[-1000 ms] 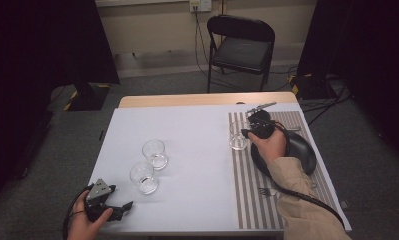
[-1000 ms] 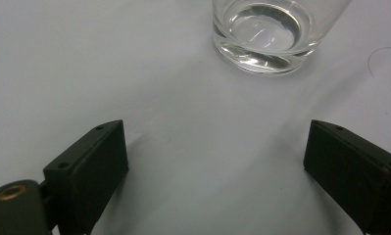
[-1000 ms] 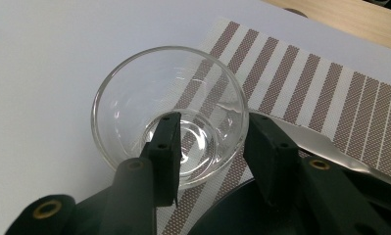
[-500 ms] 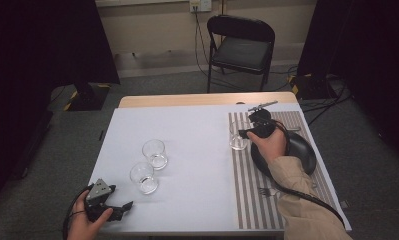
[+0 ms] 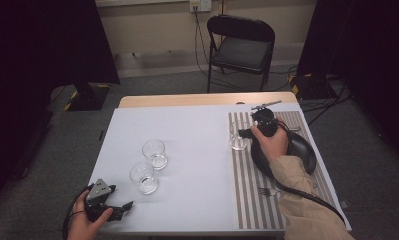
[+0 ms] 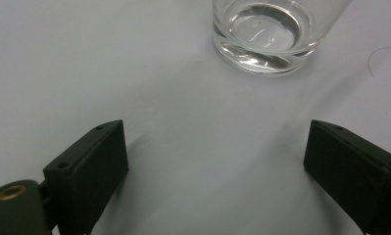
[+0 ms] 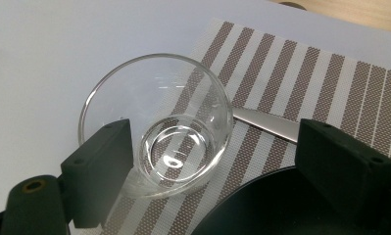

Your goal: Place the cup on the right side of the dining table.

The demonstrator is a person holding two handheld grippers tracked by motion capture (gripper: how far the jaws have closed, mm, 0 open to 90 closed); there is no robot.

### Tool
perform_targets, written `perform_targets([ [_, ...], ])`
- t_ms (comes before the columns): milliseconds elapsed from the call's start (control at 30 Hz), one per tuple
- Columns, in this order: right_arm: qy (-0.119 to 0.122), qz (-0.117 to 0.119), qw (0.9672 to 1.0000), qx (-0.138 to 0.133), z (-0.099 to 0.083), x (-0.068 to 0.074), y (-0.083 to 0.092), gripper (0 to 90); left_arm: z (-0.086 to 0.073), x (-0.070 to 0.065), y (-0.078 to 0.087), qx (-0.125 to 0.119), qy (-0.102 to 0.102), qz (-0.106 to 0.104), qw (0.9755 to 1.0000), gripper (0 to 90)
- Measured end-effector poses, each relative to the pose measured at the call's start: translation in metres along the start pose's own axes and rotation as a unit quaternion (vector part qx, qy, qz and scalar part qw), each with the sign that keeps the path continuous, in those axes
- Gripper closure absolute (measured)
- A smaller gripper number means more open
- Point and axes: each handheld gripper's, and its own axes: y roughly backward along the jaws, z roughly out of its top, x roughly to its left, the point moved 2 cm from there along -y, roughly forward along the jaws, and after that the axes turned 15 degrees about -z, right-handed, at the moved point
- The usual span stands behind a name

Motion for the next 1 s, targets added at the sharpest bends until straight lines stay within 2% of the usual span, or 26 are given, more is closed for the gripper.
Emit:
perform_targets([
  [133, 0.000, 0.006, 0.9999, -0.015, 0.001, -0.001, 0.002, 14.0, 0.000, 0.000, 0.000, -0.001, 0.000, -0.001, 1.0000, 8.4],
  [233, 0.010, 0.004, 0.9998, -0.016, 0.001, -0.001, 0.002, 14.0, 0.000, 0.000, 0.000, 0.000, 0.000, 0.000, 1.0000, 8.4],
  [267, 0.014, 0.009, 0.9998, -0.013, 0.001, -0.001, 0.003, 14.0, 0.000, 0.000, 0.000, 0.000, 0.000, 0.000, 1.0000, 8.4],
  [467, 0.019, 0.012, 0.9995, -0.021, -0.001, 0.000, 0.006, 14.0, 0.000, 0.000, 0.000, 0.000, 0.000, 0.000, 1.0000, 8.4],
  [567, 0.019, 0.016, 0.9995, -0.022, -0.001, -0.001, 0.007, 14.0, 0.000, 0.000, 0.000, 0.000, 0.000, 0.000, 1.0000, 8.5],
  [600, 0.015, 0.025, 0.9993, -0.022, -0.001, 0.000, 0.009, 14.0, 0.000, 0.000, 0.000, 0.000, 0.000, 0.000, 1.0000, 8.4],
  [800, 0.029, 0.032, 0.9989, -0.016, -0.003, 0.004, 0.015, 14.0, 0.000, 0.000, 0.000, -0.001, 0.000, 0.000, 1.0000, 8.4],
  [1000, 0.030, 0.038, 0.9987, -0.014, -0.005, 0.006, 0.019, 14.0, 0.000, 0.000, 0.000, 0.000, 0.000, 0.000, 1.0000, 8.4],
])
